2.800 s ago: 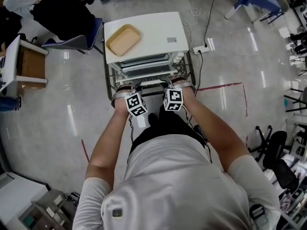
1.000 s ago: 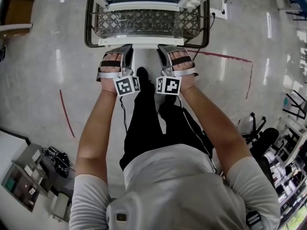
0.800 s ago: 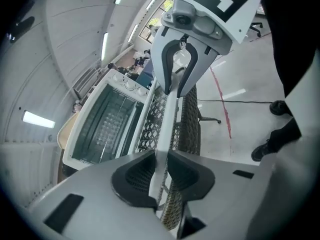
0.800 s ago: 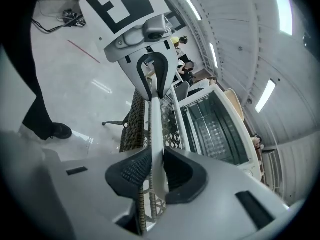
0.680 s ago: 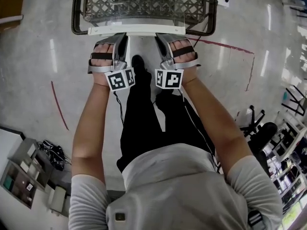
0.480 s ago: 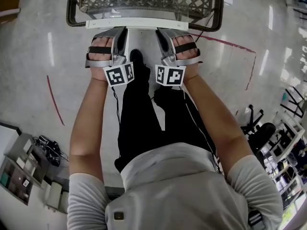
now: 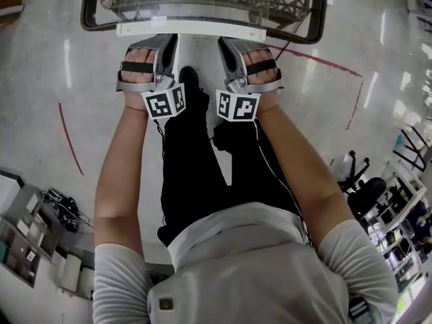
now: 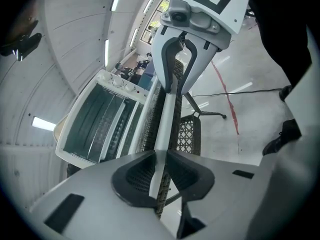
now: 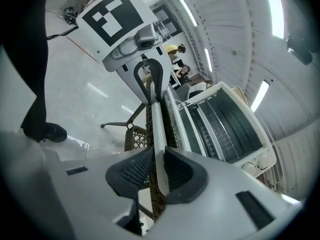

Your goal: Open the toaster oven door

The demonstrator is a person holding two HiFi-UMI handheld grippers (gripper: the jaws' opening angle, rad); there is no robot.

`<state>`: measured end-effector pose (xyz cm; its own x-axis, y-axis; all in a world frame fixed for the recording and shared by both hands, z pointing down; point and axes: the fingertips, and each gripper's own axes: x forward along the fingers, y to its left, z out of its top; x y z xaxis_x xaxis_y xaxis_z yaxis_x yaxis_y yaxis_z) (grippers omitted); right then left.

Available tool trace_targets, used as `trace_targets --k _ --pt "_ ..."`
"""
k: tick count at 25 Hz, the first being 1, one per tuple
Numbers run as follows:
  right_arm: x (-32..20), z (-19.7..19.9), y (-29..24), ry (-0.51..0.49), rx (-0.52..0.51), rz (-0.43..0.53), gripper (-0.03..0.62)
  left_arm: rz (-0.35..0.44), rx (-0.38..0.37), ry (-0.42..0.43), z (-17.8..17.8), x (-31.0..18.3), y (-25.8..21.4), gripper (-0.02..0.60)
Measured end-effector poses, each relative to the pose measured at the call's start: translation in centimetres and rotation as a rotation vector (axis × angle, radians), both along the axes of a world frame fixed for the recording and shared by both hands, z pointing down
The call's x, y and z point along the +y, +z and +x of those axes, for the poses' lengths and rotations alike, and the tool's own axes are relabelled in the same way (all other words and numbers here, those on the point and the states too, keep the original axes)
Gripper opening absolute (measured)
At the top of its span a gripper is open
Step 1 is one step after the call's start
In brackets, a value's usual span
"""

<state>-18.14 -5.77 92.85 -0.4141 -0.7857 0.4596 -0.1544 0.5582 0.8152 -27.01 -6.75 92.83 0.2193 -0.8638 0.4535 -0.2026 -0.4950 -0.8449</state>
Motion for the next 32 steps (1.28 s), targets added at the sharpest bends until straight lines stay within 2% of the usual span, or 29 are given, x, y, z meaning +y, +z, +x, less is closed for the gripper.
trace_targets --k 9,12,17,23,28,32 --pt "0.2 -0.1 1.0 -0.013 -0.003 -0.010 0.102 0.023 0.019 -0.028 0.1 -0.1 0.7 0.094" --pt "0.3 0.0 0.9 0.006 -0.016 -0.067 0.110 -0.015 0.039 -0.043 0.0 0.1 0.7 0.104" --pt "1.8 0.1 -1.5 0.022 -0.096 -0.178 0.115 -0.063 0.088 -0.067 0.0 1.1 -1.0 0.109" --pt "3.3 0.8 -7.6 0.068 -0.168 -0.325 0.094 -0.083 0.306 -0.195 -0.3 2.0 -8.9 0.112" --pt "3.3 2.1 -15.6 0.104 -0.289 -0.403 0.048 -0.118 0.489 -0.254 0.7 3.1 -17.9 0.104" --pt "3.2 3.9 -22.0 0.129 -0.402 -0.459 0.031 -0.117 0.624 -0.276 2.0 3.9 -25.2 0.080"
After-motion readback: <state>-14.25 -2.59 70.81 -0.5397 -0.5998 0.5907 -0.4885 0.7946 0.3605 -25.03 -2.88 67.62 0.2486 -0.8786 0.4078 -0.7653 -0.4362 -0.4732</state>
